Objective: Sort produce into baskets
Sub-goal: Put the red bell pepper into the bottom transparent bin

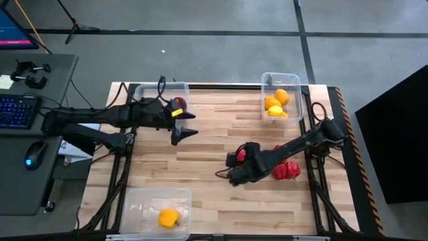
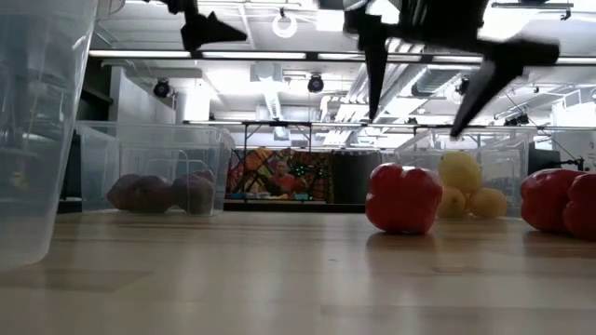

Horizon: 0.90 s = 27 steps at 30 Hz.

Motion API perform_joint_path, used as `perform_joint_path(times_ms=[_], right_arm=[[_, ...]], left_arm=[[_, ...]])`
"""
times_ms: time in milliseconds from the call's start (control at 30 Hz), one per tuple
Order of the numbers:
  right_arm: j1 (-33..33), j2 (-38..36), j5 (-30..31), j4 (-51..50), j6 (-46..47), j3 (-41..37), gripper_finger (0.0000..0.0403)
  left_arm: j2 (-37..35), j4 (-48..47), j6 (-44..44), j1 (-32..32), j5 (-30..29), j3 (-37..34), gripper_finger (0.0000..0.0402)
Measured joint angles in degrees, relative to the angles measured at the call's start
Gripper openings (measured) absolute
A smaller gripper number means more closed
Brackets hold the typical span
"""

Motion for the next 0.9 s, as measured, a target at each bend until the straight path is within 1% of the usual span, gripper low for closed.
perform_joint_path(times_ms=[100,200,400,567,767,833,900], right_arm=[[-1.7,0.1,-1.2,7.6,0.1,-6.6,0.0385],[-3.2,0.1,-1.2,12.2,1.1,-10.6,0.0385],[-5.5,0.1,-2.2,14.1,-0.2,-15.6,0.0385],[-6.9,0.1,-4.6,16.8,-5.9,-18.0,0.0385],[-7.0,0.1,-6.1,18.6,-12.4,-18.3,0.0384],[-6.6,0.1,-6.5,20.1,-15.6,-18.3,0.0376],[-6.2,0.1,-6.6,21.2,-18.2,-18.3,0.0361]], left_arm=[[0.0,-2.9,-1.0,0.0,0.0,0.0,0.0365],[-0.1,-2.6,-1.2,0.0,0.0,0.0,0.0365],[-0.5,-0.1,-3.1,0.0,-1.9,0.0,0.0365],[-0.6,1.3,-4.3,0.0,-2.6,0.0,0.0365],[-1.4,4.4,-5.2,0.0,-2.4,0.0,0.0365],[-2.0,6.3,-5.2,0.0,-1.8,0.0,0.0365],[-3.3,8.5,-5.2,0.0,-0.4,0.0,0.0365]])
